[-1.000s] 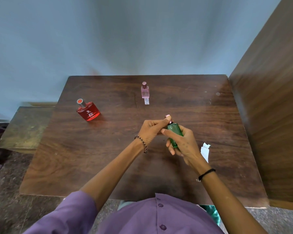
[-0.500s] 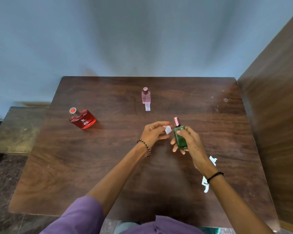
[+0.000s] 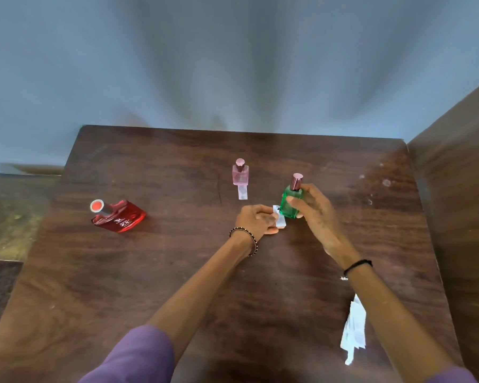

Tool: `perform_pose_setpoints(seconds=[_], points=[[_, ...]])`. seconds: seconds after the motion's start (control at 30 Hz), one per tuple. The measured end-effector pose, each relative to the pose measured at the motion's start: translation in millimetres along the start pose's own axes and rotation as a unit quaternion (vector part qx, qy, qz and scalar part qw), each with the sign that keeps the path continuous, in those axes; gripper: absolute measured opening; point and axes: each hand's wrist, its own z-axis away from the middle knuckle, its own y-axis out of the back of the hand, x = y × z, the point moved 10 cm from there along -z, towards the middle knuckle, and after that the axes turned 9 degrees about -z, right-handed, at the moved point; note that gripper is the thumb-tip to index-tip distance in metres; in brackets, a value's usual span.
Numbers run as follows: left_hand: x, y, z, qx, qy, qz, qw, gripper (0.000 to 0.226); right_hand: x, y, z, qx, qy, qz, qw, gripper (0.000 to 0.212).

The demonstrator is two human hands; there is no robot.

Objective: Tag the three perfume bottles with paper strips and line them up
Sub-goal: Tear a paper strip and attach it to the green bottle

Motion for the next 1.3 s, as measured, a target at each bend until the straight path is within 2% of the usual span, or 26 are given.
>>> perform_pose_setpoints(seconds=[0.27, 0.5, 0.67, 0.87, 1.13, 1.3], points=[[19.5, -3.1, -24.2, 0.059, -0.006, 0.004, 0.998, 0.016, -21.8, -0.7, -45.6, -0.054, 0.031, 0.047, 0.997, 0.031], [36.1, -5.2, -37.8, 0.097, -0.061, -0.1, 0.988, 0.022, -27.1, -0.4, -66.5, -0.089, 0.038, 0.102, 0.99, 0.029], [48.3, -4.6, -46.9, 0.099, -0.093, -0.163, 0.977, 0.029, -21.5, -3.7, -72.4, -0.113, 0.034, 0.141, 0.983, 0.027], [54.0, -4.3, -56.4, 0.107, -0.093, -0.222, 0.965, 0.036, -18.9, -6.9, -78.1, -0.121, 0.041, 0.155, 0.98, 0.026], [58.1, -1.8, -61.4, 0.109, -0.084, -0.238, 0.961, 0.037, -15.4, -8.8, -82.5, -0.124, 0.049, 0.169, 0.977, 0.027], [60.0, -1.0, -58.2, 0.097, -0.081, -0.226, 0.966, 0.029, -12.6, -8.8, -82.0, -0.122, 0.043, 0.163, 0.978, 0.032]])
